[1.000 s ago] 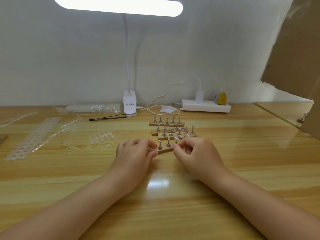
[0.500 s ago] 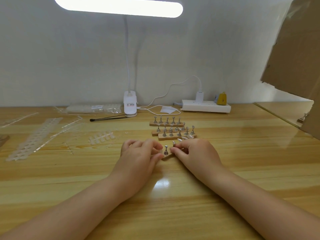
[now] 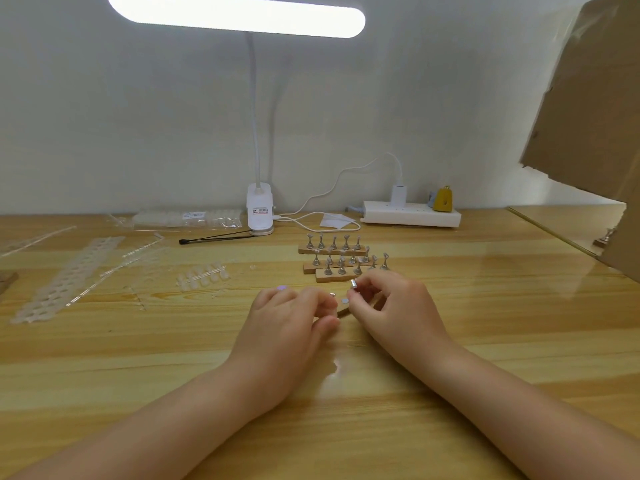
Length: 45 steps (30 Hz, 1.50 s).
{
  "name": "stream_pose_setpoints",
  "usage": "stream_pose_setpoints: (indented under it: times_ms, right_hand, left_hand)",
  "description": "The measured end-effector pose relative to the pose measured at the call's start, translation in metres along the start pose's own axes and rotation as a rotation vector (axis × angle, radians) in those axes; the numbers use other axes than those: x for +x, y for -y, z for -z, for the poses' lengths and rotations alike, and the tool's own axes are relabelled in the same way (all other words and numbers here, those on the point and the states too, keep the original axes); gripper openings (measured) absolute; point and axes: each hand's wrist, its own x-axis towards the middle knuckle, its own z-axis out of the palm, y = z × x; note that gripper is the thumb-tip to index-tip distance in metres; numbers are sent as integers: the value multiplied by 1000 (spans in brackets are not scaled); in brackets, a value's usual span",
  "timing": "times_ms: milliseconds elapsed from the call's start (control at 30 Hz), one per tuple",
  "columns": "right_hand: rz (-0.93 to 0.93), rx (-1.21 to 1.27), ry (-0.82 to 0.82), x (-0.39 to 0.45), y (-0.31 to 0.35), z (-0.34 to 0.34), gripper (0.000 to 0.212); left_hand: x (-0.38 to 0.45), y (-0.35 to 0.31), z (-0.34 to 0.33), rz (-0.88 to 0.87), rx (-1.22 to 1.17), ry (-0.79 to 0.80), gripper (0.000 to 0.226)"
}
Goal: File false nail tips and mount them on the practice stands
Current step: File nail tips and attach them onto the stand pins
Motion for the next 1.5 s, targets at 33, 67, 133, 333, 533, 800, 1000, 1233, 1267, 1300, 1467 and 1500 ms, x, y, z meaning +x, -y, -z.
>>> stream_pose_setpoints:
  times_ms: [33,67,133,333,533,800,1000,1233,1267,1300,1467,1500]
  right_hand:
    - [0,39,4,-1,1,1,4]
    - [-2,78,9,-1,2,1,2]
    - [-14,154,21,-3,3,1,7]
    - [-22,340,93,-10,7,0,16]
    - [34,344,122,-12,10,0,12]
    - [80,342,127,-12,11,0,14]
    - [117,348,133,-12,11,0,14]
    - [161,335,104,-11,8,-1,13]
    - [174,324,93,-12,7,-1,12]
    - [189,311,80,-12,7,-2,11]
    - [295,215,-4,-12,7,-1,9]
    - [305,207,-12,-12,7,0,9]
  left_hand:
    - [0,3,0,21,10,1,19]
    - [1,6,0,38,17,-14,19]
    - [1,7,1,56,14,-64,17]
    - [0,3,5,-47,-128,-250,26]
    - [0,4,4,-60,-148,-261,27]
    - [0,4,5,-48,-130,-257,28]
    - [0,3,5,-37,-148,-246,29]
    - [1,3,6,-39,-170,-225,35]
    - [1,3,6,-29,-191,-218,34]
    - [2,3,6,-18,-213,-211,32]
    - [1,3,5,21,-319,-198,28]
    - [1,3,5,24,-322,-197,27]
